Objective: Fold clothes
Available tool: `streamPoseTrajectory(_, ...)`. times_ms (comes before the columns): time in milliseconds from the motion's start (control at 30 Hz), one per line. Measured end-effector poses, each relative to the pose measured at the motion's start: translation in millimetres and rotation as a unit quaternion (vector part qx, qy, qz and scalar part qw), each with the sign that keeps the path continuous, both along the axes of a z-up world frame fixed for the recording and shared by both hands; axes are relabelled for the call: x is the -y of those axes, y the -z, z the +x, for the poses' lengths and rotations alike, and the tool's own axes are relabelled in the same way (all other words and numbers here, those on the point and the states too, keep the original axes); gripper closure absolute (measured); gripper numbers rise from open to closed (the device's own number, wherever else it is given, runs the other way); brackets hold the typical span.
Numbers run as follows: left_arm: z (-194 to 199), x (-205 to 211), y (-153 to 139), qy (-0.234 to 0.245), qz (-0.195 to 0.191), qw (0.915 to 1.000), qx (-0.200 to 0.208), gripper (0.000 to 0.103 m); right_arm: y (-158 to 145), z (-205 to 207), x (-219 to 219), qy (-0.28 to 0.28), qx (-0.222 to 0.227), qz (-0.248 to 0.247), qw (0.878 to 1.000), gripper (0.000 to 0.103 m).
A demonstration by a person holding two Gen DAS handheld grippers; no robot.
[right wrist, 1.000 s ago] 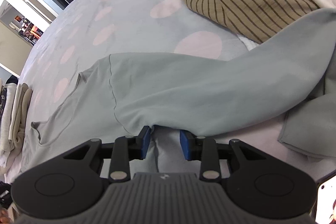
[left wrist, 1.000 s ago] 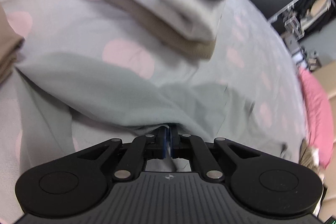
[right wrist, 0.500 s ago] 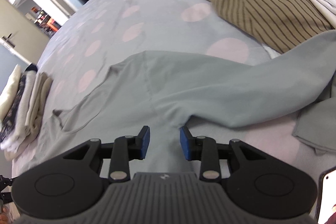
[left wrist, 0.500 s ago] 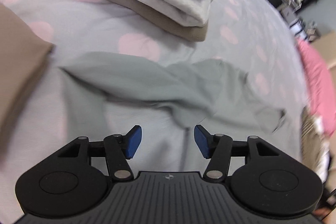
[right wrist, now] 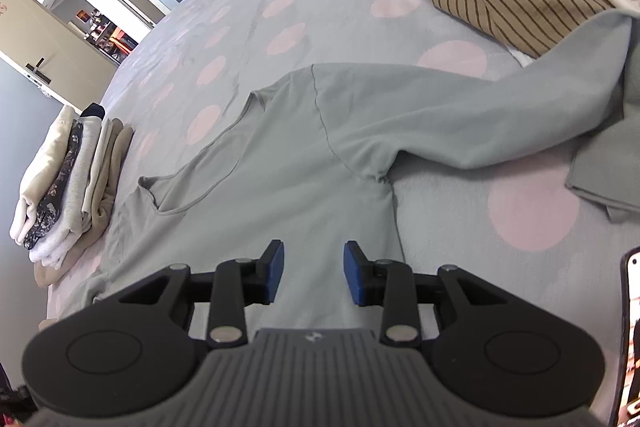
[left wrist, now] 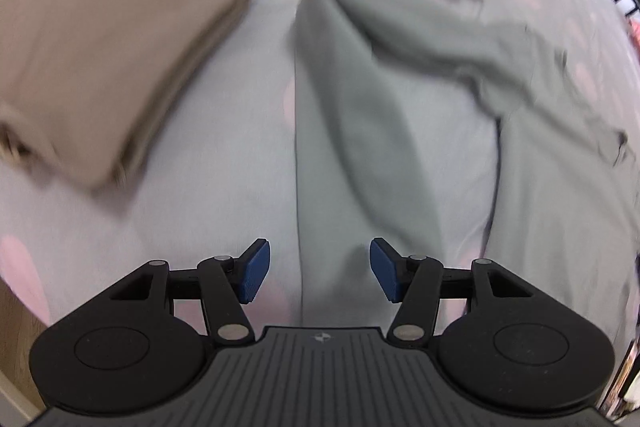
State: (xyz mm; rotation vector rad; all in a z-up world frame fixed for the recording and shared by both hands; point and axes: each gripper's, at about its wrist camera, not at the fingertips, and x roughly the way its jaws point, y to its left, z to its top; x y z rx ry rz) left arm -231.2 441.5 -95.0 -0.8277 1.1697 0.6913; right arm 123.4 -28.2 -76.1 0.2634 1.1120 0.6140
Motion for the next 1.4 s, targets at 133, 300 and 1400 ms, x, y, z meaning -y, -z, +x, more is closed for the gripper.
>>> streamPoseTrajectory(133,5.2,13.5,4.2,0.031,0.023,0.9992,-0.016,0.05,-1.3,-6.6,-3.5,-0.006,0.01,-0.008,1.0,0.067)
streamPoseTrajectory(300,11.0,21.6,3.6,0.059,0.049,0.9967,-0.025,0.079,-0.9,-9.8,-2.9,-0.009,0.016,-0.016,1.0,0.066)
streamPoseTrajectory(1400,6.2,0.5,-22.8,0.05,0.01,0.9984,-0.025,0.046,14.5,1.9,-3.9,0.009,-0.023,-0.013,1.0,0.06)
